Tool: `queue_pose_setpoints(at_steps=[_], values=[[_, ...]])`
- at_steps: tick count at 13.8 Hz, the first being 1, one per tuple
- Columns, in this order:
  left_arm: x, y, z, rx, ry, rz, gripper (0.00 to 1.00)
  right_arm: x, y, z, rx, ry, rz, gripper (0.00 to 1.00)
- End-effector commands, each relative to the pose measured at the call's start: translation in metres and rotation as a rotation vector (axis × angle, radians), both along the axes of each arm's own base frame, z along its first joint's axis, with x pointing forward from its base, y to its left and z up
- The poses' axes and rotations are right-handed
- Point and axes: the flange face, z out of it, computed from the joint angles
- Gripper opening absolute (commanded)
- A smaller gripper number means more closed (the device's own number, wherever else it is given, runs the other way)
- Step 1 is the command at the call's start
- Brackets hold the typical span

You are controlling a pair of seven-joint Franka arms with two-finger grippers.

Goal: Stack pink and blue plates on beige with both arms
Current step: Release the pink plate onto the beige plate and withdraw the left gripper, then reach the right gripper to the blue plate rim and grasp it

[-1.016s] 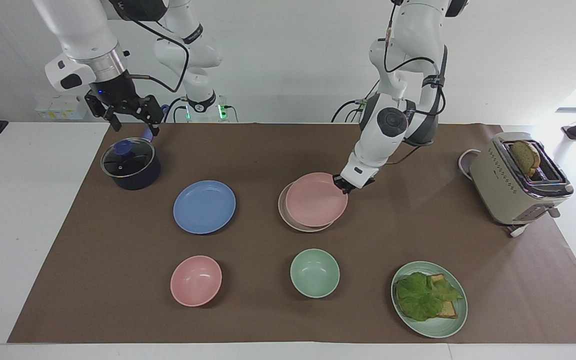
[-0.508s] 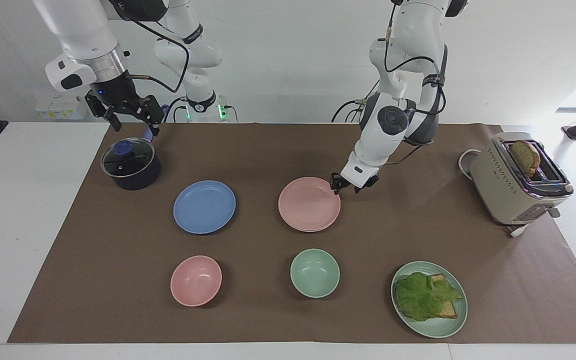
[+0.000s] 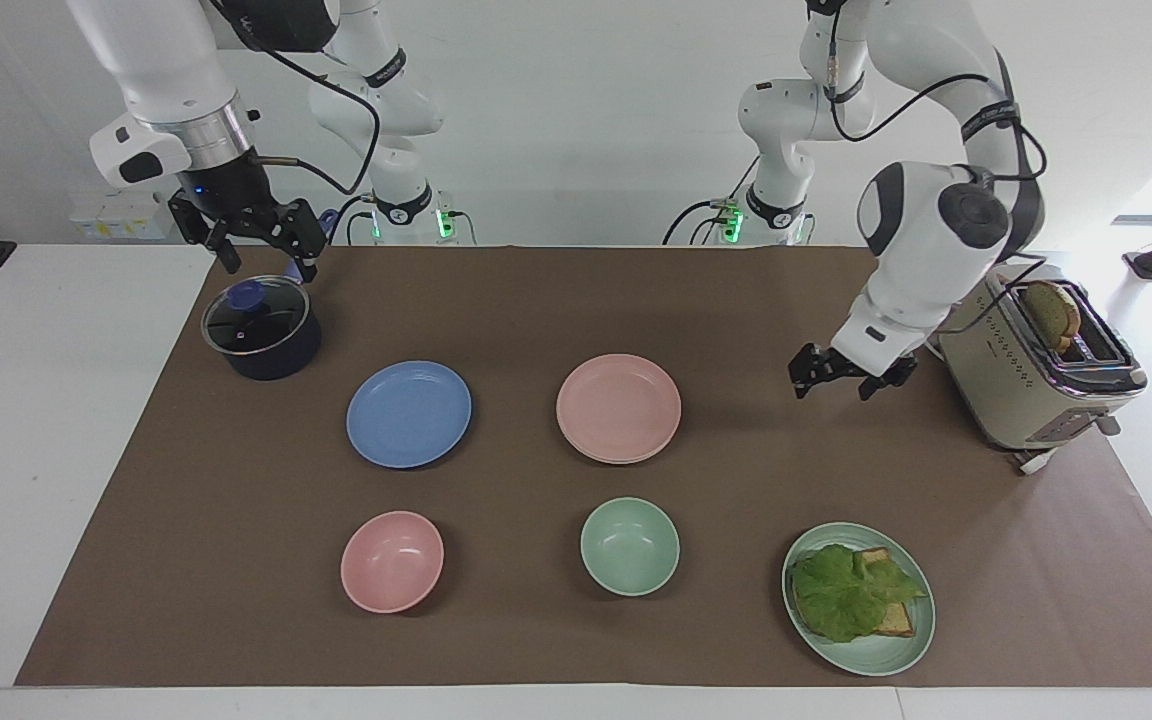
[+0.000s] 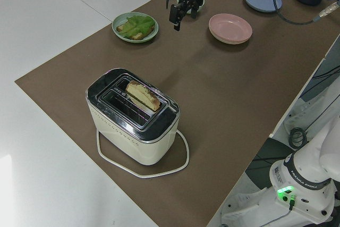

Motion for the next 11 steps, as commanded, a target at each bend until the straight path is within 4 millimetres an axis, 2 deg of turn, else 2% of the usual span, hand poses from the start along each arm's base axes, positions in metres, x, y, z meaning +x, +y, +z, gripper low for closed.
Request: queue_pose_setpoints(at_steps=[1, 2, 3, 5, 6, 9, 11], values=[[-0.002, 0.039, 0.047, 0.035, 0.017, -0.038, 1.0, -0.008, -0.002, -0.023, 0.028, -0.022, 0.011, 1.0], [-0.006, 0.057, 0.064, 0.032, 0.0, -0.074, 1.0, -0.006, -0.002, -0.04, 0.033, -0.029, 0.019, 1.0], [-0.014, 0.065, 0.08, 0.033, -0.017, -0.107, 1.0, -0.003, -0.001, -0.056, 0.042, -0.037, 0.031, 1.0], [-0.025, 0.064, 0.103, 0.036, -0.046, -0.107, 1.0, 0.0, -0.003, -0.089, 0.05, -0.044, 0.039, 1.0], [-0.027, 0.061, 0.107, 0.038, -0.053, -0.113, 1.0, 0.003, -0.003, -0.106, 0.05, -0.046, 0.039, 1.0], [-0.027, 0.065, 0.107, 0.037, -0.056, -0.105, 1.0, 0.009, -0.005, -0.179, 0.051, -0.058, 0.036, 1.0], [-0.027, 0.064, 0.107, 0.037, -0.056, -0.106, 1.0, 0.014, -0.008, -0.22, 0.05, -0.065, 0.056, 1.0]])
